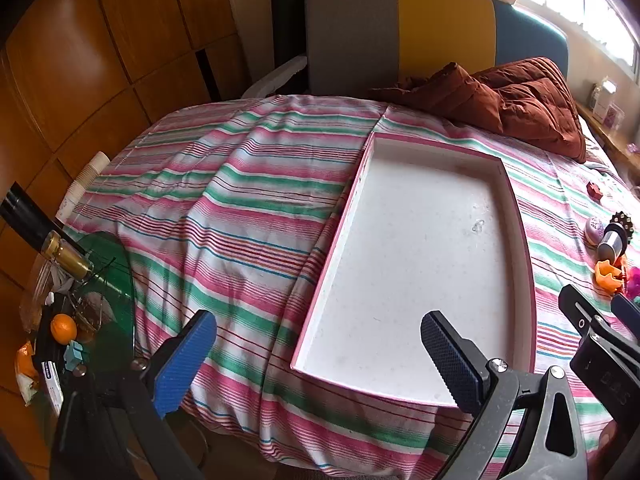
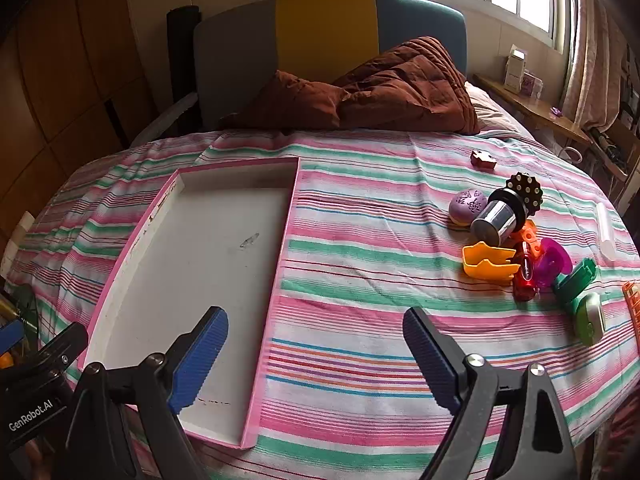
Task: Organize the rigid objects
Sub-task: 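Move both tools from the tray toward the pile of toys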
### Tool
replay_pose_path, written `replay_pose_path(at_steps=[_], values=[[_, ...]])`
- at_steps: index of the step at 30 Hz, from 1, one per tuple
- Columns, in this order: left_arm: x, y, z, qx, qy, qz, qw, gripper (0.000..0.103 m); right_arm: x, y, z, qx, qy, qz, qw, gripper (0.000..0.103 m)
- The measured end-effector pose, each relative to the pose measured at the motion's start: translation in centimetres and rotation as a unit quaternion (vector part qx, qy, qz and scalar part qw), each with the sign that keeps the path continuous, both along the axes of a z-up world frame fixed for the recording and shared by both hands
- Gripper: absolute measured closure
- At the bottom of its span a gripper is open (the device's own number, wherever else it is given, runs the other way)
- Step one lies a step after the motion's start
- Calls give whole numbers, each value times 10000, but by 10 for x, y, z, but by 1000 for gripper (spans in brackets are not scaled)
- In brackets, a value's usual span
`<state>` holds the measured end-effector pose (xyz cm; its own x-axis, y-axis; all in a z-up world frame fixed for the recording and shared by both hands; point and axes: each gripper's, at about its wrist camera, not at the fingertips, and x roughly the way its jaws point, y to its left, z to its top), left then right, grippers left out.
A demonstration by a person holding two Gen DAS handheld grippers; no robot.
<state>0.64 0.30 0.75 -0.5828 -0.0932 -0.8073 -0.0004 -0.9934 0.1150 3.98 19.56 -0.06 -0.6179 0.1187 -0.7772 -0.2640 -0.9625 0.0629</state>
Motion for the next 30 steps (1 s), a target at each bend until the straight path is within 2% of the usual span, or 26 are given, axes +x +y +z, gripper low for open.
replay_pose_path(at_steps=[9,17,24,30], values=[[7,14,6,30,73,-192,9998,0,9,13,6,52,74,-100,9999,12],[13,37,11,-30,183,-490,9986,0,23,41,14,129,190,-453,9987,12],[23,69,4,123,142,-1061,9942,0,40,76,16,226,269,-755,9965,12],[29,95,2,339,49,-1469,9886,0,59,106,7,189,337,-685,9969,12]])
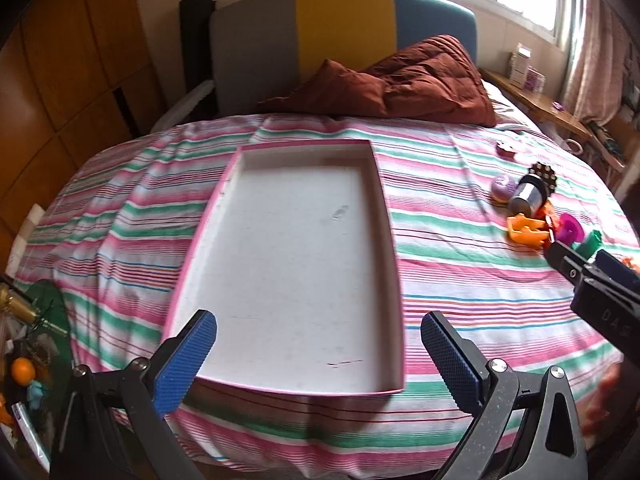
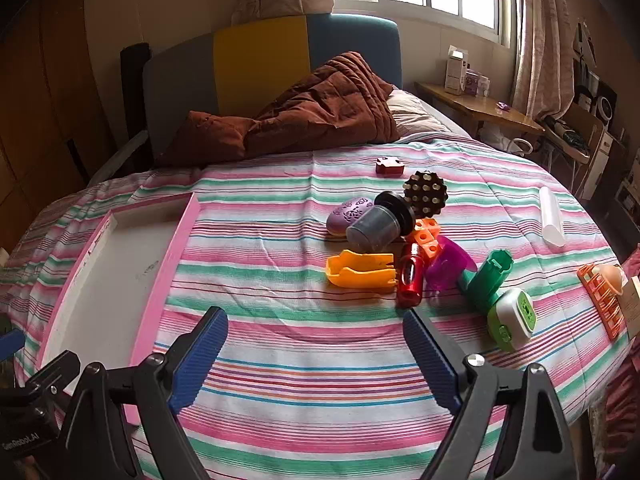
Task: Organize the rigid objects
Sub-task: 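Move both tools from the tray toward the pile of toys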
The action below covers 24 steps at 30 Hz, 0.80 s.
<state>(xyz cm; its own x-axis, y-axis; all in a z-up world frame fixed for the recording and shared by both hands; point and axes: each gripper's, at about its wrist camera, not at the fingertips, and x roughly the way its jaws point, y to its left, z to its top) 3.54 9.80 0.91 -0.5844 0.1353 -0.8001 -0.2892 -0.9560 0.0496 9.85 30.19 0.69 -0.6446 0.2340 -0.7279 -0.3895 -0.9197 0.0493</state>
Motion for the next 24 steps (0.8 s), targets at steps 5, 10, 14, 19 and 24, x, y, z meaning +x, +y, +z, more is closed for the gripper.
replay_pose_path(at_steps=[5,10,14,19,24], values=[[-1,15,-5,239,-271,-302,9989,0,18,30,-17,-272,-141,-207,9993,11],[1,27,-5,652,-412,-499,9958,0,36,65,-28,-359,-248,-673,9968,11],[-1,46,-4,724,-465,-688,9939,0,44,90,-29,-396,-248,-871,9951,12],[5,79,-6,437,-308,-1186,9915,0,54,103,-25,-70,-162,-1011,9947,12],[11,106,-11,188,-111,-1618,9866,0,58,127,-40,180,-444,-1416,9888,21]])
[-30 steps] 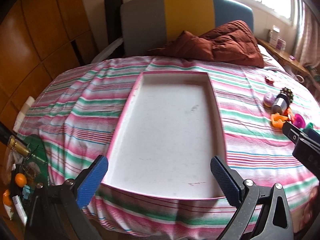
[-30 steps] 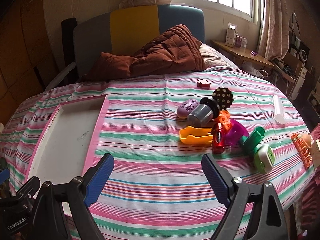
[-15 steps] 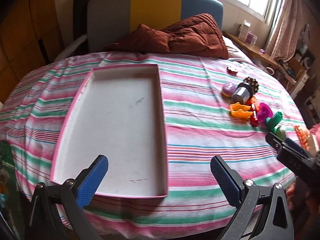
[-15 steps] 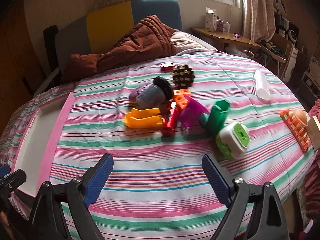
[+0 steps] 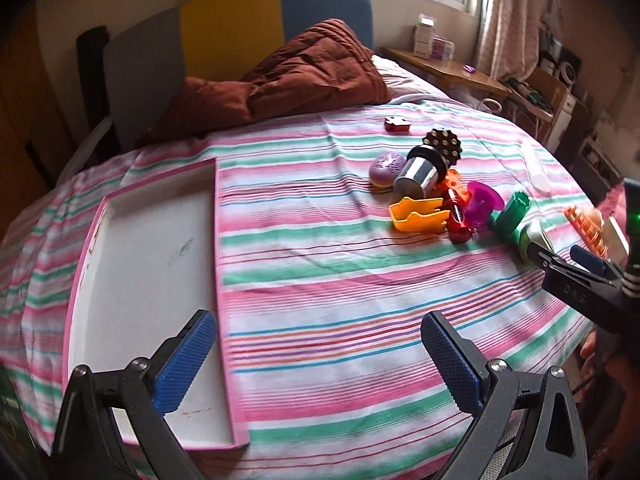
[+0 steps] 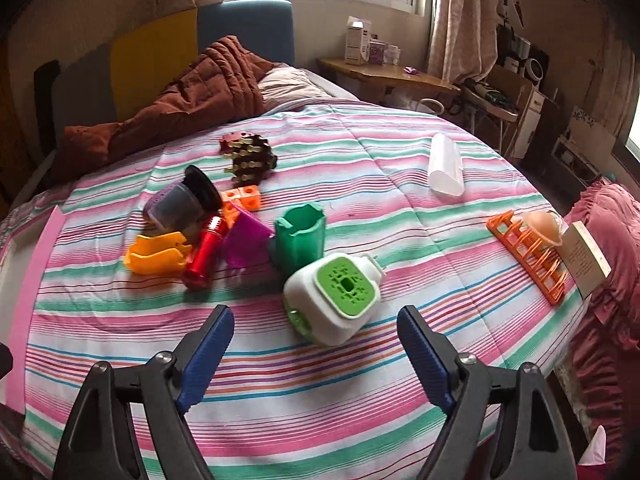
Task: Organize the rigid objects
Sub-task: 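Move both tools from the tray toward the pile of toys, then grasp the green-and-white plug-shaped toy with the right tool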
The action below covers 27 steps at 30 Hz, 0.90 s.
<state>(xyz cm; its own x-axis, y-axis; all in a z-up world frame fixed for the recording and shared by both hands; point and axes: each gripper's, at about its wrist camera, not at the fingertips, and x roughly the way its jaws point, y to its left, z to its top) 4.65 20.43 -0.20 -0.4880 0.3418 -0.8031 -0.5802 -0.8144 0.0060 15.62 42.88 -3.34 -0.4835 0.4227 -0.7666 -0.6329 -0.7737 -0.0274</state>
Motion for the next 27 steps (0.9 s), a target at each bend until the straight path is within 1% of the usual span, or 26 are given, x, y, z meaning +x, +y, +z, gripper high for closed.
replay_pose_path(at_steps=[1,2,3,4,5,7,9,12,14,16,17,19,21,22,23,25,26,27], values=[[1,4,-1,-28,29,-71,10000,0,0,6,-5,-78,-77,-9,9999,25],[1,8,-2,-61,50,-112,9999,0,0,12,-9,-136,-145,-7,9998,36],[1,11,-3,-65,46,-142,9999,0,1,16,-12,-180,-175,19,9997,42],[0,14,-4,-28,-1,-172,9998,0,2,22,-15,-270,-157,69,9995,44],[-2,16,-6,41,-71,-200,9998,0,3,27,-17,-422,-79,121,9990,49],[-6,19,-9,221,-254,-210,9992,0,9,39,-17,-797,202,146,9965,52],[-10,20,-12,397,-472,-206,9979,0,19,55,-16,-1205,537,31,9913,56],[-14,23,-16,572,-656,-161,9961,0,36,84,-19,-1947,1113,-313,9740,62],[-16,26,-19,537,-663,-133,9963,0,46,103,-21,-2234,1370,-542,9635,62],[-18,29,-21,467,-624,-123,9969,0,55,121,-19,-2275,1521,-788,9586,62],[-18,31,-22,441,-619,-132,9970,0,57,130,-17,-2191,1572,-903,9587,62],[-19,34,-22,415,-598,-146,9972,0,61,148,-13,-1961,1500,-1183,9618,62],[-19,36,-21,389,-545,-155,9976,0,63,160,-8,-1904,1438,-1391,9611,62],[-19,38,-22,371,-519,-149,9978,0,61,161,-4,-1862,1445,-1352,9624,62],[-20,39,-23,361,-510,-135,9980,0,56,155,2,-1750,1390,-1195,9674,62],[-23,44,-26,348,-557,-107,9978,0,40,137,11,-1440,1145,-770,9799,62],[-24,46,-27,346,-583,-103,9976,0,32,128,11,-1417,1008,-618,9828,61],[-25,49,-28,336,-592,-103,9976,0,24,123,7,-1607,931,-511,9813,62]])
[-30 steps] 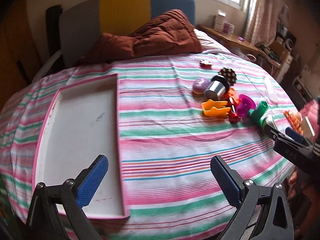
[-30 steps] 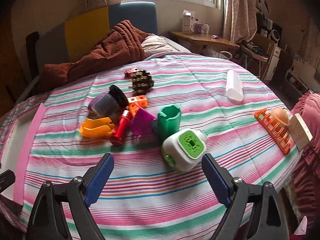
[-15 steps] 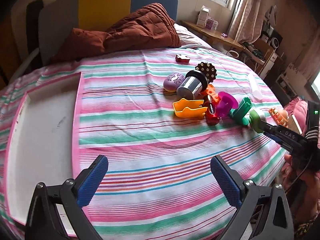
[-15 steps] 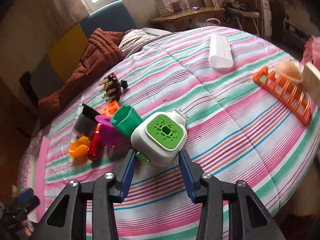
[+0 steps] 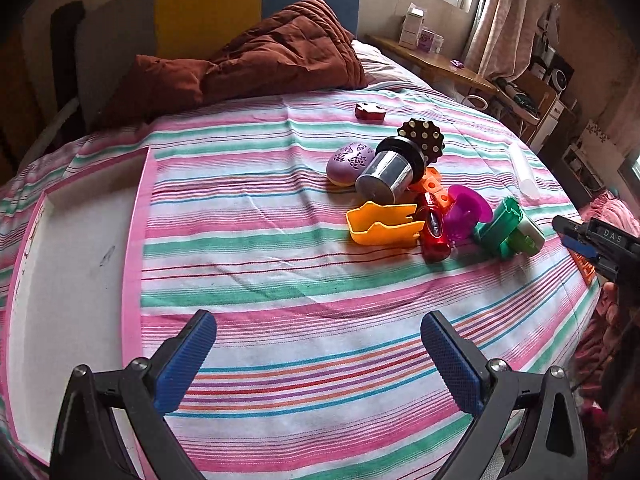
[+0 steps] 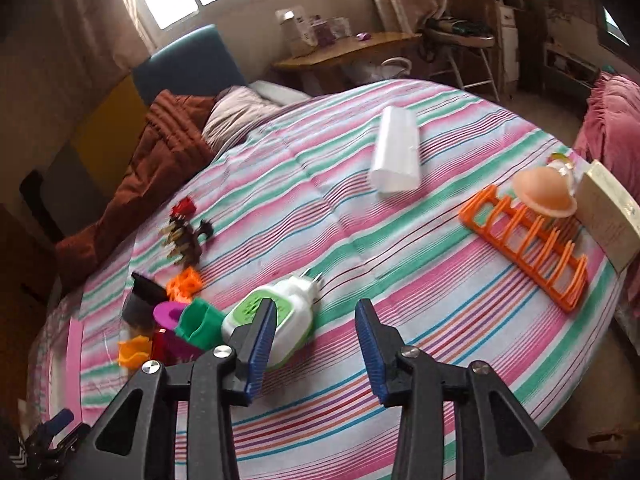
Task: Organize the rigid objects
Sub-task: 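Grasp the green-and-white plug-shaped toy with the right tool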
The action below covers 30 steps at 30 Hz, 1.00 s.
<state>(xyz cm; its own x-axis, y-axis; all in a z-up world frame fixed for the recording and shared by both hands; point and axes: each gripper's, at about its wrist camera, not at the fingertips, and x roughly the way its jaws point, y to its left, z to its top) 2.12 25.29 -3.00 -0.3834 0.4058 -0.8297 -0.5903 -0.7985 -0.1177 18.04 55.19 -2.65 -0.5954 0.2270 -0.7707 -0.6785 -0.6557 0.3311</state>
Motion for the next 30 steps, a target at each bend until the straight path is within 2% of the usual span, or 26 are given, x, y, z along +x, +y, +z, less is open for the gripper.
replay_pose_path(at_steps=[2,4,8,10,13,16,18,20,22,23,25,27,30], values=[[0,3,0,-45,42,-39,10000,0,-6,0,-14,-710,125,-3,9974,61],[0,3,3,-92,172,-72,9998,0,-8,7,-29,-1367,347,-191,9898,58],[-1,3,5,-141,239,-88,9996,0,-15,19,-50,-2369,796,-513,9669,54],[-2,1,3,-107,184,-61,9998,0,-20,23,-56,-2583,915,-543,9602,56],[-2,-1,1,-106,139,-27,9998,0,-31,23,-44,-2073,766,-332,9747,62],[-4,-2,-1,-142,133,-15,9998,0,-43,28,-24,-1184,247,-139,9926,71],[-5,-2,-2,-180,156,28,9997,0,-55,29,-9,-353,-265,35,9990,95],[-7,-2,-2,-165,152,44,9997,0,-71,25,1,639,-915,302,9933,94],[-8,-2,-2,-153,158,84,9997,0,-89,12,3,1380,-1414,860,9765,94],[-9,-2,-2,-152,147,90,9997,0,-94,7,3,1529,-1480,1087,9710,94],[-10,-1,-2,-148,124,94,9998,0,-98,5,7,1178,-1167,1441,9756,92],[-11,0,-2,-187,176,119,9996,0,-92,16,12,756,-770,1178,9872,78],[-15,4,-4,-188,183,152,9995,0,-80,39,12,594,-614,590,9946,72]])
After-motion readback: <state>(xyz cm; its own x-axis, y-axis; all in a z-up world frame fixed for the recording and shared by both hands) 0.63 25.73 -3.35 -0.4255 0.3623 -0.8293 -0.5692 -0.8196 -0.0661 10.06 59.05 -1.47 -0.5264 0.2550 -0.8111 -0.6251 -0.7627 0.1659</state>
